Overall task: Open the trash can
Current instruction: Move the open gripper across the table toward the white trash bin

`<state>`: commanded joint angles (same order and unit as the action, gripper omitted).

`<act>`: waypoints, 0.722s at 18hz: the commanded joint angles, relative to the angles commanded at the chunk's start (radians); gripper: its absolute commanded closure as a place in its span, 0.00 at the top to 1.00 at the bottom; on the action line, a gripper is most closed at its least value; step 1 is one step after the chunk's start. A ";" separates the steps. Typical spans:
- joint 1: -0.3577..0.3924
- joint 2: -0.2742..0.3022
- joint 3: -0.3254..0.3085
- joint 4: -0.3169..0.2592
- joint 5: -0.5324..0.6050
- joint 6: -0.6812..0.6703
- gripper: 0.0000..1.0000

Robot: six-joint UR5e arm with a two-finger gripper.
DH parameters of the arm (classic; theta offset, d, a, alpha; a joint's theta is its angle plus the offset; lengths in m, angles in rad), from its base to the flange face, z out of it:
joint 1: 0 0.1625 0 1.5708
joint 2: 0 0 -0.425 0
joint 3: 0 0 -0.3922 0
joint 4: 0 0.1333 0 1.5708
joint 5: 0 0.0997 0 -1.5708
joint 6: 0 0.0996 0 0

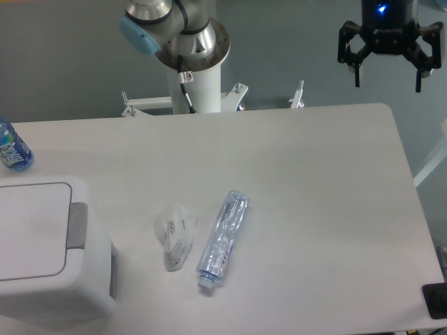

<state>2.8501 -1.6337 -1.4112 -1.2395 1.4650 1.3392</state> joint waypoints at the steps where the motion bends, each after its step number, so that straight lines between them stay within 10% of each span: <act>1: -0.002 0.000 0.000 0.000 0.002 0.000 1.00; 5: -0.008 -0.005 0.002 0.000 0.003 -0.033 1.00; 13: -0.182 -0.052 0.012 0.113 0.006 -0.556 1.00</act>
<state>2.6677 -1.6858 -1.3990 -1.1260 1.4711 0.7828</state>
